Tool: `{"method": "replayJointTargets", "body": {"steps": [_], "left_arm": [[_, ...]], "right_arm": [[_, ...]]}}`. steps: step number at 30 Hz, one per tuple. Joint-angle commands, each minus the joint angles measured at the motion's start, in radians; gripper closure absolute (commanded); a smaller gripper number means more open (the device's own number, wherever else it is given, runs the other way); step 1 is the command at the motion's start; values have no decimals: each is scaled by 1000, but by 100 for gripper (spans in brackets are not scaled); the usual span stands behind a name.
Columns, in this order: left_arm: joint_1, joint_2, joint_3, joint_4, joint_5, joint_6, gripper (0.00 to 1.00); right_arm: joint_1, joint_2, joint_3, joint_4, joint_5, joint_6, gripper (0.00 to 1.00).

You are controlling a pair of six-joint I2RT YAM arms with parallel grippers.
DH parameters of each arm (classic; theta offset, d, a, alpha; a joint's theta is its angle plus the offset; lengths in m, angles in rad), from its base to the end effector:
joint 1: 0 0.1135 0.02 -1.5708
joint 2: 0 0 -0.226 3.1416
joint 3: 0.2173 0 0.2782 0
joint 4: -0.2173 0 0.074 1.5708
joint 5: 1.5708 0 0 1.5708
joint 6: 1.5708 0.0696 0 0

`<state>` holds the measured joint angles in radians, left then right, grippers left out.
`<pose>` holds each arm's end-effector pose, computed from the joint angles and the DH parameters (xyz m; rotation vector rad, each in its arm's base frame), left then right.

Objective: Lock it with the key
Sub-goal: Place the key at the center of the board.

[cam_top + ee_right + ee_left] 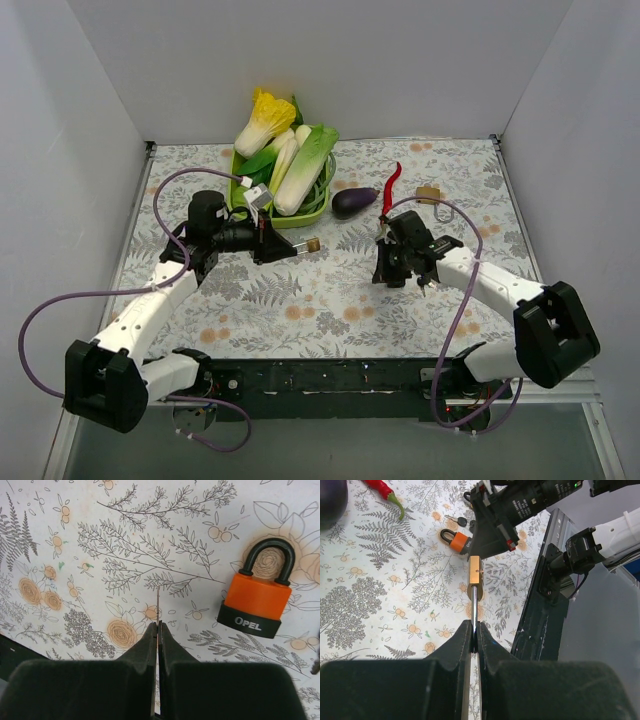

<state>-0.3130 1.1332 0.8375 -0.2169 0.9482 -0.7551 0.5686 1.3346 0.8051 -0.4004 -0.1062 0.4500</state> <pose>0.2694 -0.1466 0.2402 0.1590 2.2530 -1.5994 0.2636 0.1772 0.1330 -0.1983 2.5731 0.5373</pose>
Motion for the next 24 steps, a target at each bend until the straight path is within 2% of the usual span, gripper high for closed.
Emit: {"method": "replayJointTargets", "body": {"steps": [1,22,24], "left_arm": [[5,-59,-18,7,3,17,100],[5,-105,-46,-25,-12,45,100],[5,-110,-51,-27,-12,45,100]], "right_arm": [[20,55,2,91,23,64,99],[28,207,46,92,132,127,99],[28,215,51,90,122,130,90]]}}
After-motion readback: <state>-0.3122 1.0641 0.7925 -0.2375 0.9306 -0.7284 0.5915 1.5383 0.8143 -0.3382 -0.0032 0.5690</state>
